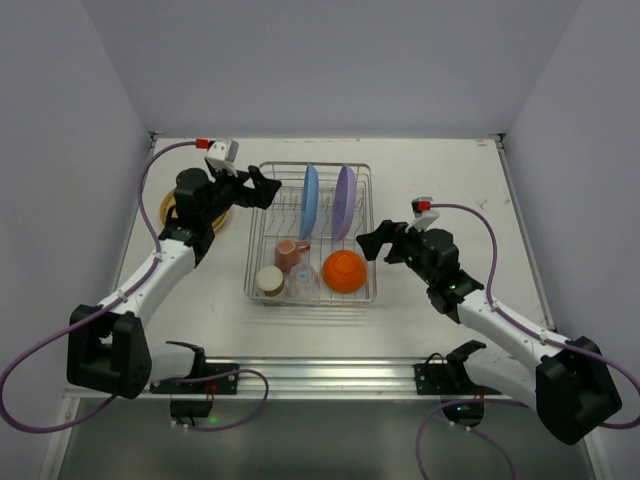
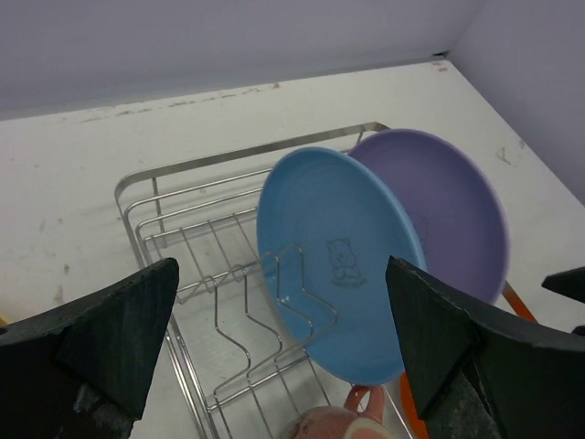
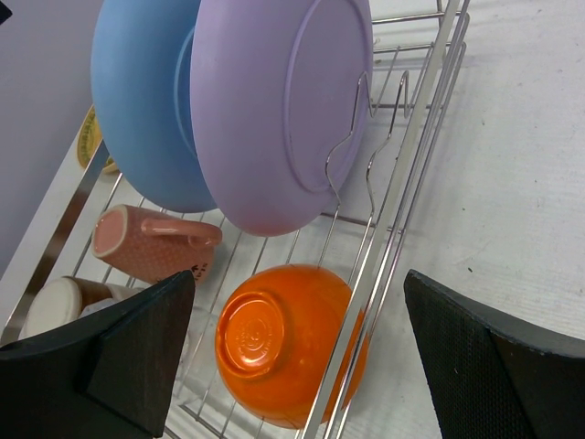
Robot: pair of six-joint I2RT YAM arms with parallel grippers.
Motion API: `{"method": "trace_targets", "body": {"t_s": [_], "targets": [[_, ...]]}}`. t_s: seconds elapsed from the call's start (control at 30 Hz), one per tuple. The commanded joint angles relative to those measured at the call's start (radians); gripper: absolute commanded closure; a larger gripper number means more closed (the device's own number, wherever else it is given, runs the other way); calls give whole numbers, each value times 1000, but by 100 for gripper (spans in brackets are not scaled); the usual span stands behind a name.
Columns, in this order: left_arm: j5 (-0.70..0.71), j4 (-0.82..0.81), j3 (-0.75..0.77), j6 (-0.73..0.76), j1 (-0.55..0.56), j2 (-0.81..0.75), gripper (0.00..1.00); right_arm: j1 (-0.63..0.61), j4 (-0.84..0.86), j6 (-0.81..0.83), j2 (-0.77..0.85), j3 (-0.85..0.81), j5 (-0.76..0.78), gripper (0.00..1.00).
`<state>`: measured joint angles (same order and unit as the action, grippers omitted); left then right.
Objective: Unload the mixed dishes from the dish rack
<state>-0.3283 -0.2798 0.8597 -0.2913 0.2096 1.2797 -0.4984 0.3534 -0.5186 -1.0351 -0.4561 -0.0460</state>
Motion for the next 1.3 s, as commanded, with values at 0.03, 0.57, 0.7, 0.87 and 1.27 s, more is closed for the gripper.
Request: {"method": "trace_targets", "body": {"t_s": [0.03,0.57,0.7,0.87,1.27], "targets": [[-207,-111,-30,-63,-3,-31,0,-5,18,15,0,-41,-18,1],[-354,-111,35,-101,96,147,15,-5,12,17,1,-42,-15,1],[-345,-116,39,-94,122,167,28,-5,10,19,1,-44,-15,1],[-348,-117,48,-89,146,190,37,-5,4,19,-6,-50,-18,1],[-324,-70,81,-63,168,236,50,-3,2,19,-3,-50,-18,1]]}}
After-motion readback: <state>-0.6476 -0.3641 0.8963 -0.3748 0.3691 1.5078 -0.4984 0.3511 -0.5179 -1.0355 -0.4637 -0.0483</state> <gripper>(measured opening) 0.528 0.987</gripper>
